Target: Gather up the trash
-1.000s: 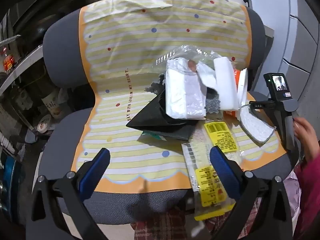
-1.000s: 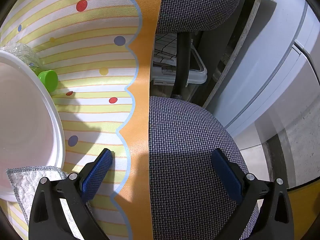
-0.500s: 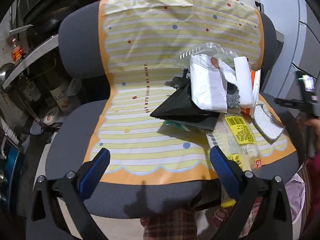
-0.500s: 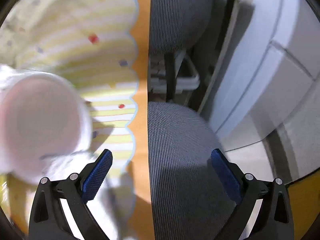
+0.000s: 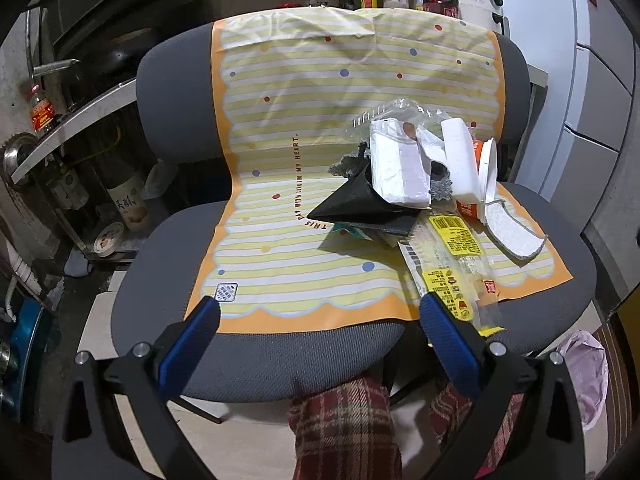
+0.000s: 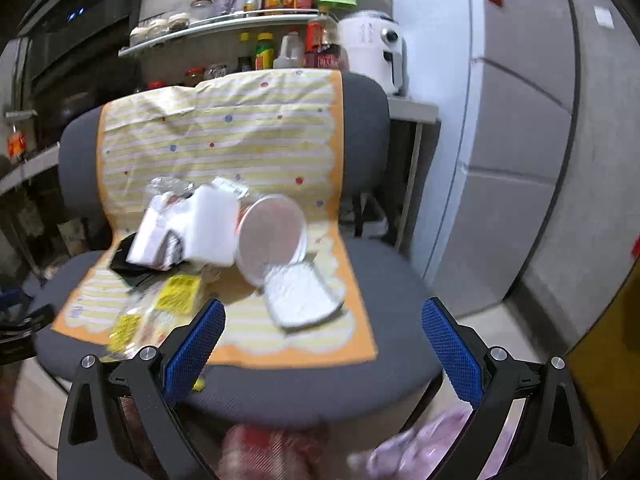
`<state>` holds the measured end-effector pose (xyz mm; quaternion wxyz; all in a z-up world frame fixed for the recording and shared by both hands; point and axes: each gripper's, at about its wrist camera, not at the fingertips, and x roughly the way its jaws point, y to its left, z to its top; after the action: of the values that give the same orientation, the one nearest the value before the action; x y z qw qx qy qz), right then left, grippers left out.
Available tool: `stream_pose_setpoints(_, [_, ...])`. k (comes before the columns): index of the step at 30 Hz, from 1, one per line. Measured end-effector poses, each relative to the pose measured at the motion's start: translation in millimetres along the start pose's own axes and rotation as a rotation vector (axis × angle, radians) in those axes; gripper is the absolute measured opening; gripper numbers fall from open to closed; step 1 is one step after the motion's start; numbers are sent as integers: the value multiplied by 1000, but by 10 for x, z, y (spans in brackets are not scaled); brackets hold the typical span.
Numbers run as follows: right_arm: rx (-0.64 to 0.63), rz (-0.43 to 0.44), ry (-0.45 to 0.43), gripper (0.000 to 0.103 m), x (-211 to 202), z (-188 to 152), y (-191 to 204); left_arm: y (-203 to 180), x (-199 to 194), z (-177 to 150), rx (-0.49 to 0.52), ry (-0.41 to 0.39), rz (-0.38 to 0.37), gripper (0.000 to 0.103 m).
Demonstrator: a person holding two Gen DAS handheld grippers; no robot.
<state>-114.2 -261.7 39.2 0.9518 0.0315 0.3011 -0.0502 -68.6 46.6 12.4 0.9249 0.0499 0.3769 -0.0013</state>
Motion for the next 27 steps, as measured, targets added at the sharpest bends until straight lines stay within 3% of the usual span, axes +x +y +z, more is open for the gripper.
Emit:
stream_pose_setpoints(9, [-2,-20,-11,97,-308,-133,-56,29,-74,-13,-4,-27,20,97])
stream_pose_setpoints(27, [1,-27,11,97,-314,-112,-62,25,-111,-1,-11,-35,25,97])
